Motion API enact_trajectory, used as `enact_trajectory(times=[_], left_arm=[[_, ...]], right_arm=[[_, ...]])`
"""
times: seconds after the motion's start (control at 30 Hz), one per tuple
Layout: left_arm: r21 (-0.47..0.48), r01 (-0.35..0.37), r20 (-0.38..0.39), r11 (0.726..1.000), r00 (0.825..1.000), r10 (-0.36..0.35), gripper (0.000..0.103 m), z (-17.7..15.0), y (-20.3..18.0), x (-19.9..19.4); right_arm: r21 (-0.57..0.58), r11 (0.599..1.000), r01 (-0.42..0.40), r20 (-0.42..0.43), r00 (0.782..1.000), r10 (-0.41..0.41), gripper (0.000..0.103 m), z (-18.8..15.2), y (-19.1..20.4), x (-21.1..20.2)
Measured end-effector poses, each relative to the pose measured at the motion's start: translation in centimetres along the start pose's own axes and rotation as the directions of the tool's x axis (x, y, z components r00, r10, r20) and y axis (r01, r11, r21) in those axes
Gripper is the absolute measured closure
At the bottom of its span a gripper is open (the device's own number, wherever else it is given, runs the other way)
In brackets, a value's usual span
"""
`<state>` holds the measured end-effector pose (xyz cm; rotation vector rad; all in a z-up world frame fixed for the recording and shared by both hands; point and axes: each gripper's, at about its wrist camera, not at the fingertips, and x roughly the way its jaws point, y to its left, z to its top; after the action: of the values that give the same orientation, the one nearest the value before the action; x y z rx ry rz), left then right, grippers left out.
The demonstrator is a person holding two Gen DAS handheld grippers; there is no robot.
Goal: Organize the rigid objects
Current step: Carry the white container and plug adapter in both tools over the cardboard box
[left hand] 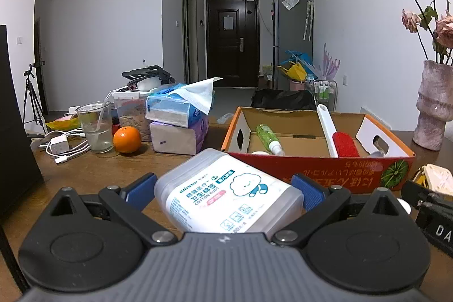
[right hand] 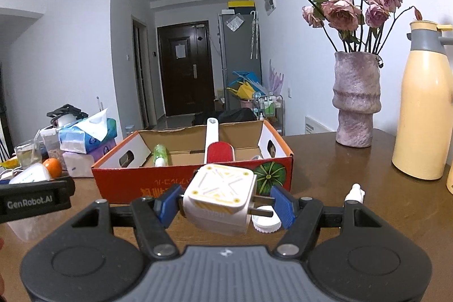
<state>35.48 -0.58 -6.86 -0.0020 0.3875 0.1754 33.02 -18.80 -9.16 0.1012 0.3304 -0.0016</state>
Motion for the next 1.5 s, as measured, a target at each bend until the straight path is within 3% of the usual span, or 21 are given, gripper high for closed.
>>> enact_trajectory(times=[0.63, 1.5], left_arm=[[-0.066, 0.013, 0.028, 0.998, 1.0, -0.011, 0.001, 3.2, -1.7, 3.2], [-0.081, 0.031, 0.04, 0.996, 0.999, -0.028, 0.001, 5.9, -4.0, 8.5]], right_arm=[[0.007, 1.0, 0.003, 0.031, 0.999, -0.004, 0.035, 1.6, -0.8, 3.9], [0.012, 1.0, 0.015, 0.048, 0.999, -0.015, 0.035, 3.7, -0.7, 10.0]])
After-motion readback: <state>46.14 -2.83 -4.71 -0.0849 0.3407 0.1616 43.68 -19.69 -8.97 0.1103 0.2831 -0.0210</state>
